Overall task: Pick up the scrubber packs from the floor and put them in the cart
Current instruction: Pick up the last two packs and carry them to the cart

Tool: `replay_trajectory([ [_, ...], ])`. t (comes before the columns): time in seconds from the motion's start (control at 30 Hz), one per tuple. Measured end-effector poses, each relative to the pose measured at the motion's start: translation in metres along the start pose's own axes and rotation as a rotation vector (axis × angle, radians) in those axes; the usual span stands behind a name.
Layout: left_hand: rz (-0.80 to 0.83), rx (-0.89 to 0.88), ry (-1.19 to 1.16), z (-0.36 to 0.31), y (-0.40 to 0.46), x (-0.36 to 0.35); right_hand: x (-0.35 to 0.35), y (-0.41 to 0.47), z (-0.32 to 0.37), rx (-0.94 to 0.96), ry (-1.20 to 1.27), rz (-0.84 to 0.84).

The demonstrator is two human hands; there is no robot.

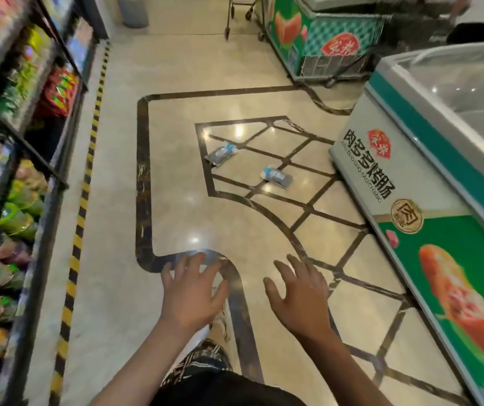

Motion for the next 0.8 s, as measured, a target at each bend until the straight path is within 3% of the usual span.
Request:
replay_trajectory([
  [0.3,-0.095,-0.068,-0.046,-0.015,0.204,0.041,0.031,0.192,-0.003,-0.047,-0.035,0.044],
  [0.6,-0.064,-0.071,-0.091,-0.034,0.34,0.075,0.031,0.3,-0.028,-0.161,-0.032,0.088],
  [0.8,0.0,-0.114,0.014,-0.052,0.439,0.077,0.017,0.386,-0.059,-0.191,-0.148,0.124],
])
Point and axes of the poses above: each hand's wrist, its own y-axis towards the middle knuckle, its own x-axis out of the back of the hand, z = x × y, the point moved 1 cm from there along y, towards the middle knuckle, and after that the axes turned 11 degrees about x, right-handed, at the moved point
